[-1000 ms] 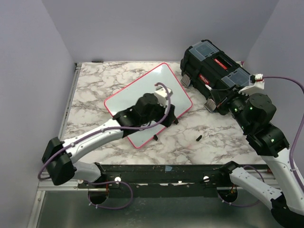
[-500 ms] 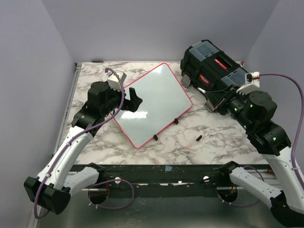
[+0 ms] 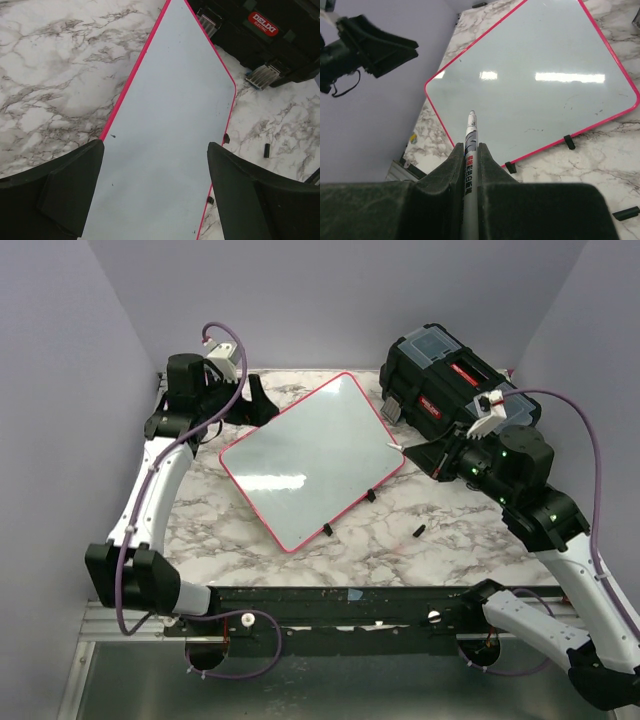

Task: Write a sentence on the whiteboard
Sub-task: Hold the whiteboard on the whiteboard stand.

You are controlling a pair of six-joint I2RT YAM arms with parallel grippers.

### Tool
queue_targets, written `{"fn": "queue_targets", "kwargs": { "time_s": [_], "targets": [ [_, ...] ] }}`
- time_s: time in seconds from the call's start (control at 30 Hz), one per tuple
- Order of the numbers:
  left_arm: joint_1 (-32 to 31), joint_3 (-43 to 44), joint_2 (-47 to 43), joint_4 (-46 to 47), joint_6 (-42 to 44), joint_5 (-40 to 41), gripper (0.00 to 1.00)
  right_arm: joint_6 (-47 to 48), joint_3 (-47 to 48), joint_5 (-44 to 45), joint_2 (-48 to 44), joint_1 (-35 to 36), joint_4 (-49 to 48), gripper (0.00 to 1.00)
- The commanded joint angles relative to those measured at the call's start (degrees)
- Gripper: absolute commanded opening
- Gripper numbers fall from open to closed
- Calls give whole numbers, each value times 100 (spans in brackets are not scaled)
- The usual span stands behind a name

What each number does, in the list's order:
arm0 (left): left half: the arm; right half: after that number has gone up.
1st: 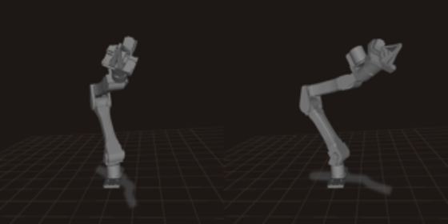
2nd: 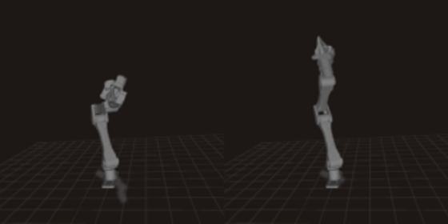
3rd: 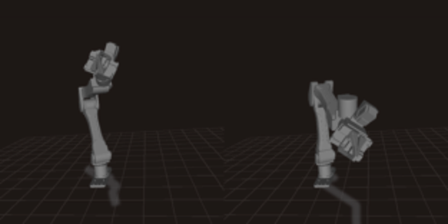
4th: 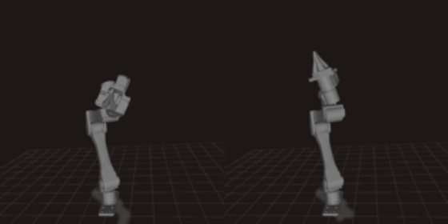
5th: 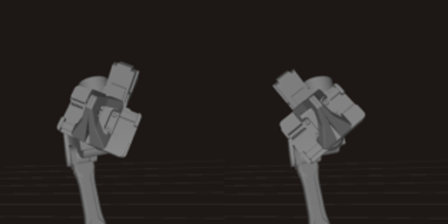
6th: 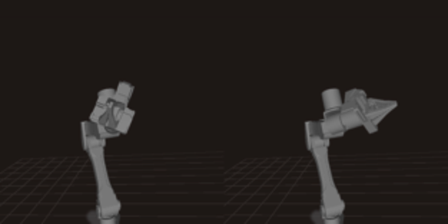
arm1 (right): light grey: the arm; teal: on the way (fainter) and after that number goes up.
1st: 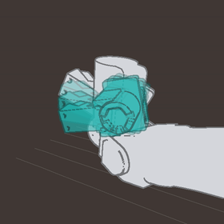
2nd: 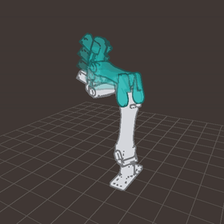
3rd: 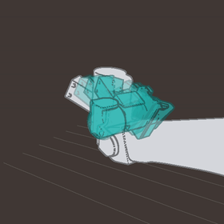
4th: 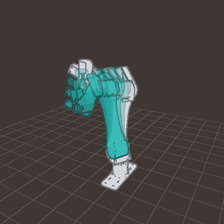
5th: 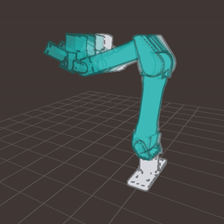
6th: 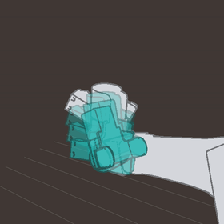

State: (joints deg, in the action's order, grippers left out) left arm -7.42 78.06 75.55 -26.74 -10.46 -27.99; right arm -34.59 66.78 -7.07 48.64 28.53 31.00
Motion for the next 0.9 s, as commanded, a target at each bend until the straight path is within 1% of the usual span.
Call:
{"fn": "queue_targets", "kwargs": {
  "time_s": [0.0,0.17,0.23,0.43,0.63,0.77,0.83,0.87],
  "targets": [
    [323,571,856,-345,44,-1160,82,246,-234,-604,-12,21,-402,1],
    [445,959,1461,-501,70,-1200,80,317,-375,-846,-39,21,-486,1],
    [448,928,1603,-473,96,-1205,79,351,-394,-861,-39,16,-490,1],
    [448,797,1795,-327,112,-1254,82,455,-403,-959,10,19,-481,1],
    [456,890,2024,-398,189,-1617,83,531,-424,-1094,107,21,-529,1],
    [455,992,2236,-488,219,-1936,72,526,-463,-1164,156,21,-585,1],
    [460,1022,2310,-513,227,-1939,70,531,-456,-1208,194,20,-596,1],
    [465,1030,2333,-520,228,-1816,70,530,-455,-1226,213,21,-596,1]
  ]
}}
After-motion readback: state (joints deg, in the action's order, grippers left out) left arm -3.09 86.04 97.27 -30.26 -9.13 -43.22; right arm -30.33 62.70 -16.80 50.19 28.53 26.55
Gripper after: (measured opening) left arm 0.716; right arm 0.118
